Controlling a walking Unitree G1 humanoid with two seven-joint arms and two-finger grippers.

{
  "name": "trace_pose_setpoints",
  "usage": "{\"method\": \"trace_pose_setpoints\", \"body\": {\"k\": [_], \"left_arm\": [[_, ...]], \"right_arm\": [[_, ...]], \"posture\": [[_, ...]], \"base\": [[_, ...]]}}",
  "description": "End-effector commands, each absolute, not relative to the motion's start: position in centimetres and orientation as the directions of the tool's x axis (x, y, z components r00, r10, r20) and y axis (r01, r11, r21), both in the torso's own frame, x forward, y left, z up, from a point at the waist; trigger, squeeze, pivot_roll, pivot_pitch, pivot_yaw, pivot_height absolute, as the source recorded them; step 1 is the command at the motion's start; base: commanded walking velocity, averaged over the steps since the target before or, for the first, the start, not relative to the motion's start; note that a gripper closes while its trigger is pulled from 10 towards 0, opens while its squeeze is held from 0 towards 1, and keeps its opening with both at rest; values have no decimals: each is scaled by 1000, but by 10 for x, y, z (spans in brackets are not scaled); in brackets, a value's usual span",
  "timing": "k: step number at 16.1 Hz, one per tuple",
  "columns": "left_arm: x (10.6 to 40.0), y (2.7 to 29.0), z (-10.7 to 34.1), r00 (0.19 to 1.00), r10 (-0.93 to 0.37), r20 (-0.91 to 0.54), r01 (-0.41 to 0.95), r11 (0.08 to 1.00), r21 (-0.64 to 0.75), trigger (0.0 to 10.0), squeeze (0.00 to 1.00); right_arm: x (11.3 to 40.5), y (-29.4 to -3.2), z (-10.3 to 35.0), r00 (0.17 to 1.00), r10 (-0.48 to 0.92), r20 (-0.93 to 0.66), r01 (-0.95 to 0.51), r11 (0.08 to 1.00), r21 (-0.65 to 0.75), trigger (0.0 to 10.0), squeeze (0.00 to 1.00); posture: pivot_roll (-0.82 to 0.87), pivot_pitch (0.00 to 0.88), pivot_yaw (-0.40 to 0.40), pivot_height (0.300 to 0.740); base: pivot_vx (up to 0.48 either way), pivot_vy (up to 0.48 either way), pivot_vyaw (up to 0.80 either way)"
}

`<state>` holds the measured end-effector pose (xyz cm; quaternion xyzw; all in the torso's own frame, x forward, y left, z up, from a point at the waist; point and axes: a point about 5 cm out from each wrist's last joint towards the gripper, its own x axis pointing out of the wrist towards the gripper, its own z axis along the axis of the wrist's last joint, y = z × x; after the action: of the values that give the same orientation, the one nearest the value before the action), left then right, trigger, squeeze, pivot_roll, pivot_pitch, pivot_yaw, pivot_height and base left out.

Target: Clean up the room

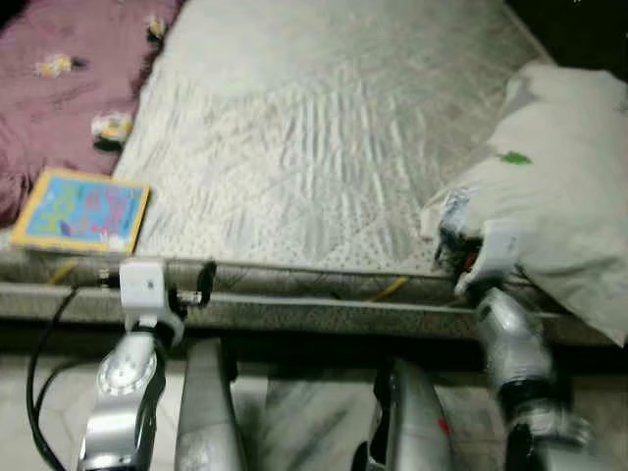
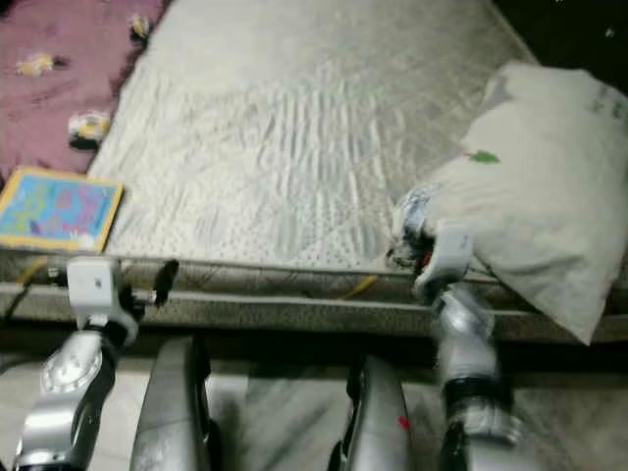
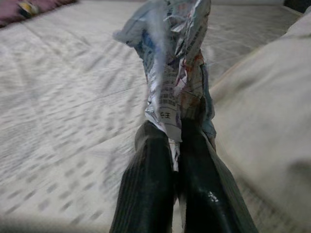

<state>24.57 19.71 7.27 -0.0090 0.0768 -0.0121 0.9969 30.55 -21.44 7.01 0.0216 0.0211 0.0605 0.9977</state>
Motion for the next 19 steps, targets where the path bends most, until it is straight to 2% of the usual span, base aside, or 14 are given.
{"method": "trace_pose_setpoints", "body": {"k": [1,2,3,6,9,11,12,13,15,19], "left_arm": [[244,198,69,986,-26,-167,23,999,-23,10000,0],[241,198,64,984,-16,-177,12,1000,-23,10000,0],[244,195,66,986,-15,-165,11,1000,-23,10000,0],[254,185,75,992,-49,-114,46,999,-23,10000,0],[250,179,70,983,-117,-139,113,993,-35,10000,0],[246,177,67,976,-151,-155,147,989,-35,10000,0],[247,178,67,977,-147,-154,143,989,-33,10000,0],[246,179,68,976,-153,-155,148,988,-43,10000,0],[242,182,64,972,-162,-173,147,984,-98,10000,0],[244,182,66,973,-160,-169,146,985,-91,10000,0]], "right_arm": [[309,-216,82,994,114,1,-113,993,36,0,0],[290,-202,71,992,118,-35,-116,992,49,8235,0],[280,-195,72,993,114,-24,-114,993,-6,10000,0],[260,-187,82,990,136,29,-132,985,-113,10000,0],[245,-175,82,974,224,-25,-226,968,-111,10000,0],[244,-174,83,978,205,-44,-210,948,-238,10000,0],[244,-173,85,978,204,-52,-209,967,-144,10000,0],[244,-171,85,977,206,-49,-211,971,-114,10000,0],[240,-161,90,965,259,-30,-260,961,-88,10000,0],[250,-154,100,978,207,1,-207,978,-14,10000,0]], "posture": [[12,0,-32,531],[-9,0,-24,531],[-15,0,-26,531],[-31,4,-24,531],[-47,17,-18,531],[-49,25,-21,531],[-44,28,-21,531],[-47,31,-16,531],[-50,35,-6,531],[-43,46,-3,559]], "base": [[0,0,0],[0,0,0],[0,0,0],[0,0,0],[0,0,0],[0,0,0],[0,0,0],[0,0,0],[0,0,0],[0,0,0]]}}
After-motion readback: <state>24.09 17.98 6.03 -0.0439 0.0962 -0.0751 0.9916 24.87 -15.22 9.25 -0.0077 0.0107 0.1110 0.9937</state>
